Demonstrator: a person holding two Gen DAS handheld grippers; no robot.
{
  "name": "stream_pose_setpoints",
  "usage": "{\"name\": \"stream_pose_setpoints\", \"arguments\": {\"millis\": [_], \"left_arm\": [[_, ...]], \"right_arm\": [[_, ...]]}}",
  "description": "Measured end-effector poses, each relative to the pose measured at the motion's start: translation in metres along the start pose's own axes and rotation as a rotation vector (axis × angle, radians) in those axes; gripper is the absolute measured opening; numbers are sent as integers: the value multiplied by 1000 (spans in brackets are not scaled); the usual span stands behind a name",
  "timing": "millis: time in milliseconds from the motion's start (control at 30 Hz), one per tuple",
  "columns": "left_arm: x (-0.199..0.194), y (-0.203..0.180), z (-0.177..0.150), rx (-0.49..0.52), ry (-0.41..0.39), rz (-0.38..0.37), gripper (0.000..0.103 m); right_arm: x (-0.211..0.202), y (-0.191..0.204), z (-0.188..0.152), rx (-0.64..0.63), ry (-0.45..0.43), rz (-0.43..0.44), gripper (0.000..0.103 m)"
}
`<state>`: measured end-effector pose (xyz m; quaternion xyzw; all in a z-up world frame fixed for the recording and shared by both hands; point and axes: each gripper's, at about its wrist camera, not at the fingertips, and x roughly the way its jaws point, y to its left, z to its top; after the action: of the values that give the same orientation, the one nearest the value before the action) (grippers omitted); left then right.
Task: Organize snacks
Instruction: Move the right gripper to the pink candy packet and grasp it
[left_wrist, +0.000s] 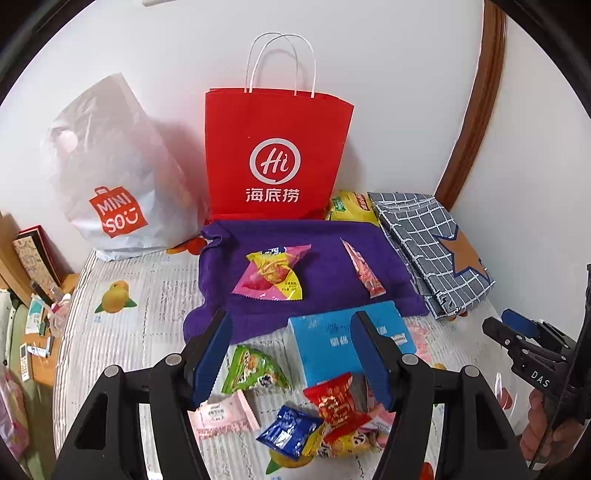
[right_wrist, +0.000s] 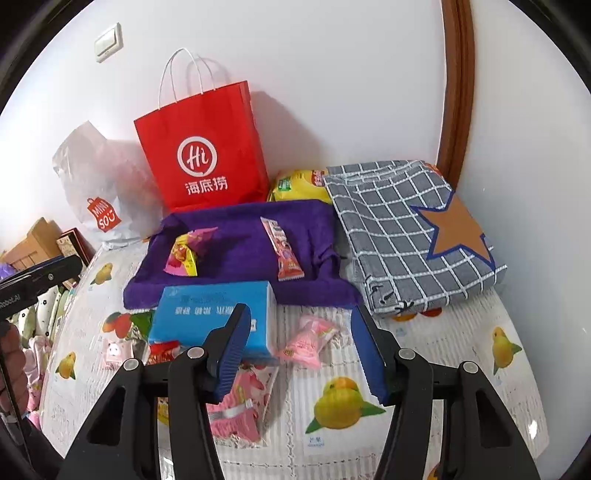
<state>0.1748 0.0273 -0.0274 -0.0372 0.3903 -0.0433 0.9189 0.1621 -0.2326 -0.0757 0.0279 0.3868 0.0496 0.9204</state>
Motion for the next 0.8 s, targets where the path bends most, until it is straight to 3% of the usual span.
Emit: {"name": "stream_pose_setpoints", "arguments": {"millis": [333,800], "left_arm": [[8,10,-20,-38,47,23,65],[34,40,-37,-109,122,52,68]], "right_arm": [[10,-6,-18,3,34,-4,57],[59,-11,-38,0,126,-7,57]]}}
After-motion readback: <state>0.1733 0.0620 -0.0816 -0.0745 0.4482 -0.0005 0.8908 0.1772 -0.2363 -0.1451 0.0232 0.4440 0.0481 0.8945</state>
